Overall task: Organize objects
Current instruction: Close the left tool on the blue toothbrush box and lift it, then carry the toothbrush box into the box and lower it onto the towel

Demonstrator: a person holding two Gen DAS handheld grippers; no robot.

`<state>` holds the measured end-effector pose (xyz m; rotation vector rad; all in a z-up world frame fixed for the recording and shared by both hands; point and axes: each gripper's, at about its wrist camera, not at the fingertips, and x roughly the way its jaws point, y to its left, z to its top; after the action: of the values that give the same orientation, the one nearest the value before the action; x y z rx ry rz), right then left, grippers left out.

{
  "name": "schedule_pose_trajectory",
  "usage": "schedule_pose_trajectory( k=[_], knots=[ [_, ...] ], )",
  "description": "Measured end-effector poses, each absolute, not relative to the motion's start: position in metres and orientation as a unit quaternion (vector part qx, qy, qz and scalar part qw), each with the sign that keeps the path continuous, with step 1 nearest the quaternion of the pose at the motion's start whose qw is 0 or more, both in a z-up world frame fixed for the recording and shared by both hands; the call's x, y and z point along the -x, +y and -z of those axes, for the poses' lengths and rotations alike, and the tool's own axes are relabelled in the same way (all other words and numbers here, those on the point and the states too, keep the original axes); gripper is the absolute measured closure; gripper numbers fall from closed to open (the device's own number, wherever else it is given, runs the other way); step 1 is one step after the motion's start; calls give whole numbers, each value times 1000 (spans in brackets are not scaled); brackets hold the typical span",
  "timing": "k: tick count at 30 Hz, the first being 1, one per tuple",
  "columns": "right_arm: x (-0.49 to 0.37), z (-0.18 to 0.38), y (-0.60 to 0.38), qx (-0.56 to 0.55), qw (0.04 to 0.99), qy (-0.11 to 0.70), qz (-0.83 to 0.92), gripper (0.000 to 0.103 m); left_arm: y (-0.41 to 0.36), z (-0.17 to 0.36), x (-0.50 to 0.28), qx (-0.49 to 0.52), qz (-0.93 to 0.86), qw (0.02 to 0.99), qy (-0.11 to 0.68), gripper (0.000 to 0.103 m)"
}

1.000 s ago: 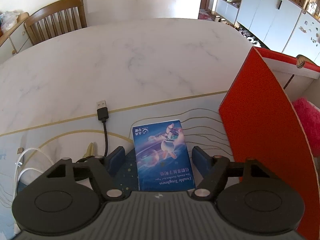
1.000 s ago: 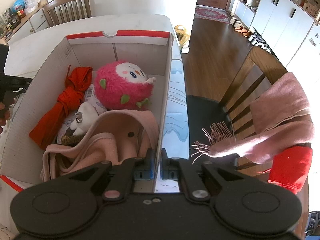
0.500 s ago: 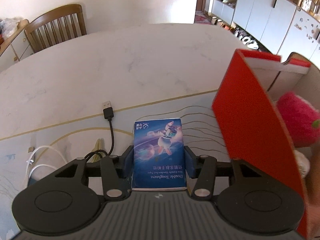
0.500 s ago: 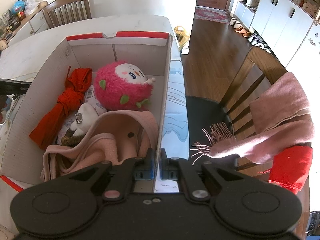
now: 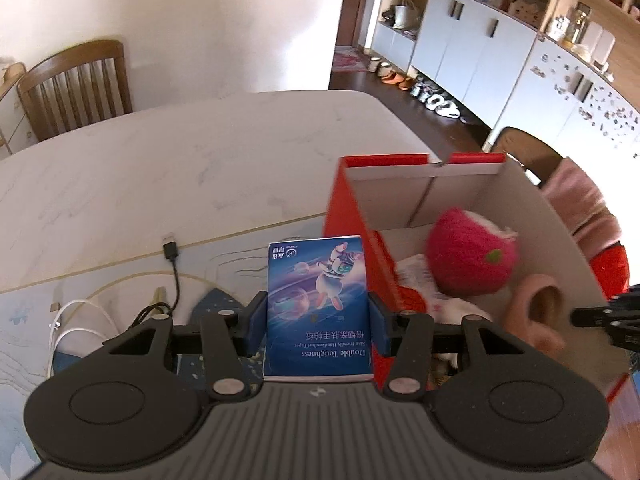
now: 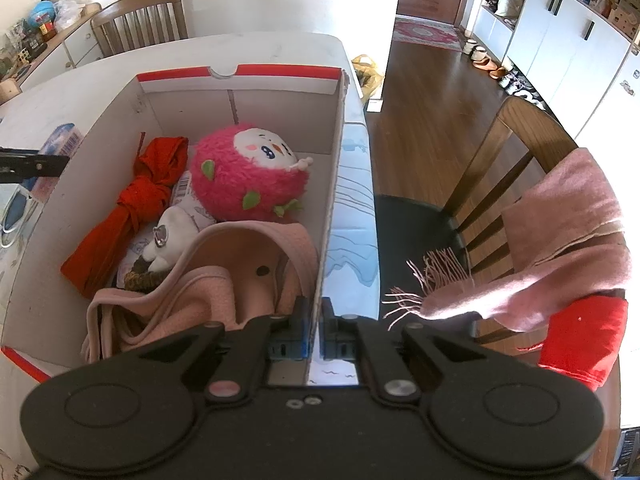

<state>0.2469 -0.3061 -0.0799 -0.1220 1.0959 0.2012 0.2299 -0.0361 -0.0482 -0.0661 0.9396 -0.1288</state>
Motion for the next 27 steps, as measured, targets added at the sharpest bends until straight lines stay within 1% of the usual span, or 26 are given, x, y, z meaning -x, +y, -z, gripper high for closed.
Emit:
schedule_pose_trajectory(
  k=[7,14,21,27],
  knots=[
    [-246,80,-307,57,848,517,-99,98,-63,27,-220,25,93,890,447,53],
    [-245,79,-309,55,850,515,-103,98,-98,17,-215,14,131,886,444,53],
    [-245,79,-309,55,850,513,-105,98,-141,23,-214,-11,169,876,451,53],
    [-244,79,-309,54,851,512,-106,98,-160,38,-218,-24,174,869,463,53]
  ],
)
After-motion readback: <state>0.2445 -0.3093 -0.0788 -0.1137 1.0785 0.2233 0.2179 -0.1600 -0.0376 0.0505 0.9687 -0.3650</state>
